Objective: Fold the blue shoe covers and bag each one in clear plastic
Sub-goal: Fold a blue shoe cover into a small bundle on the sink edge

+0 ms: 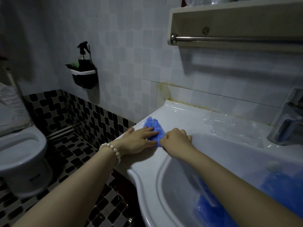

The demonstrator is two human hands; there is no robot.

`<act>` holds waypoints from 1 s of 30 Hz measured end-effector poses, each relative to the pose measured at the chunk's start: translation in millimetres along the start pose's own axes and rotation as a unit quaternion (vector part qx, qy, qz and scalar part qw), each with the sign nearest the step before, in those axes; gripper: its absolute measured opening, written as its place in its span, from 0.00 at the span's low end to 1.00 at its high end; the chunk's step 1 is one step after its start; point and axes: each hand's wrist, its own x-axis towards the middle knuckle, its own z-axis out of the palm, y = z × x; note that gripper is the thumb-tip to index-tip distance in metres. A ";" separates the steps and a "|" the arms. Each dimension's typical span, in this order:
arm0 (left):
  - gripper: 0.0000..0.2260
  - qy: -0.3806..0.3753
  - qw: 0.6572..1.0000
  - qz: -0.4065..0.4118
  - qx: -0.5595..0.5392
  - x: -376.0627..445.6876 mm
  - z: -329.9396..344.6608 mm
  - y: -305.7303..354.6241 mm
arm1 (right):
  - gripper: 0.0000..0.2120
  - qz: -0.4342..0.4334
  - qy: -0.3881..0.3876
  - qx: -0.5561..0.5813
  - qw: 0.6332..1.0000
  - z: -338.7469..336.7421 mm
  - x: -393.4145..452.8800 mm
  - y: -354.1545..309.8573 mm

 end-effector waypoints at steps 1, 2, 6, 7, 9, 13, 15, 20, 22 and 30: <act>0.23 0.002 1.000 -0.001 0.005 0.3 0.2 0.3 | 0.13 -0.002 0.005 -0.001 1.000 0.8 0.5 -0.1; 0.23 0.002 1.000 -0.002 0.006 0.4 0.3 0.4 | 0.10 -0.012 0.021 0.024 0.999 2.3 1.1 2.3; 0.23 0.000 1.000 -0.003 0.015 0.4 -0.9 0.9 | 0.11 -0.111 0.064 0.303 0.944 7.1 -6.2 26.0; 0.23 0.001 1.000 -0.002 0.016 0.2 -1.1 0.9 | 0.12 -0.145 0.050 0.341 0.928 6.5 -9.1 32.7; 0.23 0.000 1.000 0.000 0.014 0.5 -1.3 0.8 | 0.12 -0.180 0.010 0.368 0.912 4.8 -11.9 41.5; 0.22 0.001 1.000 0.001 -0.013 0.6 -1.8 1.3 | 0.08 -0.183 0.043 0.223 0.957 5.2 -2.1 35.1; 0.20 0.008 0.999 0.004 -0.045 -0.3 -1.9 1.1 | 0.08 -0.153 0.034 0.129 0.979 4.5 -0.2 25.8; 0.19 0.028 0.999 0.017 -0.017 -1.0 0.2 -4.0 | 0.07 -0.040 -0.072 0.016 0.996 -7.5 10.5 4.6; 0.19 0.031 0.999 0.021 -0.010 -0.1 0.4 -4.9 | 0.09 -0.012 -0.073 0.003 0.997 -7.8 11.0 -2.7; 0.21 0.024 1.000 0.015 0.001 -0.7 -1.2 -2.7 | 0.10 -0.173 -0.025 0.288 0.942 -8.5 -3.7 36.3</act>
